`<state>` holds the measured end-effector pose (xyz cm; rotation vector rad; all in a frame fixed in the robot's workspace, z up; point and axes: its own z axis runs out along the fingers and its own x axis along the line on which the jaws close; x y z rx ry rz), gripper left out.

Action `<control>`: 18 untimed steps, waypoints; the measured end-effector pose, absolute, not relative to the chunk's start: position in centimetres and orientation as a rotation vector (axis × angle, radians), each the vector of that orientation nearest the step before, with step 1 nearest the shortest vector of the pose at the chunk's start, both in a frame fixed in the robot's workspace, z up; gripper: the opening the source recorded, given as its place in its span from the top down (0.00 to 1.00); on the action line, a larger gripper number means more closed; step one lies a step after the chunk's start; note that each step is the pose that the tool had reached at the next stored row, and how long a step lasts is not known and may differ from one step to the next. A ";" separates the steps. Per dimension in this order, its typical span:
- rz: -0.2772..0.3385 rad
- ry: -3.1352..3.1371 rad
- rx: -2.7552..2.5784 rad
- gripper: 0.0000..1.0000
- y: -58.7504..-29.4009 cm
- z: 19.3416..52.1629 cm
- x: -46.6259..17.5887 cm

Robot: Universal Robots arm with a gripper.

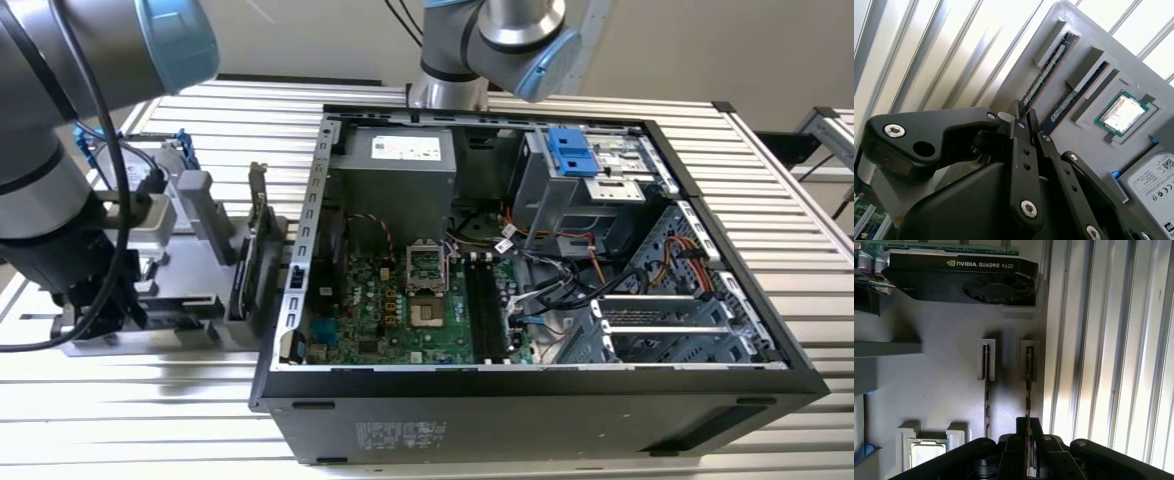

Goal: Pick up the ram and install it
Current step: 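Pick up the ram and move it above insertion slot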

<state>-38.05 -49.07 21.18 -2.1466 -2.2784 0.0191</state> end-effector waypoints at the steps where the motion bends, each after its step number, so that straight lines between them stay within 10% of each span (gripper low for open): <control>1: 0.019 -2.278 -2.147 1.00 -49.1 21.2 -38.0; 18: 0.019 -2.278 -2.147 1.00 -49.1 22.7 -38.0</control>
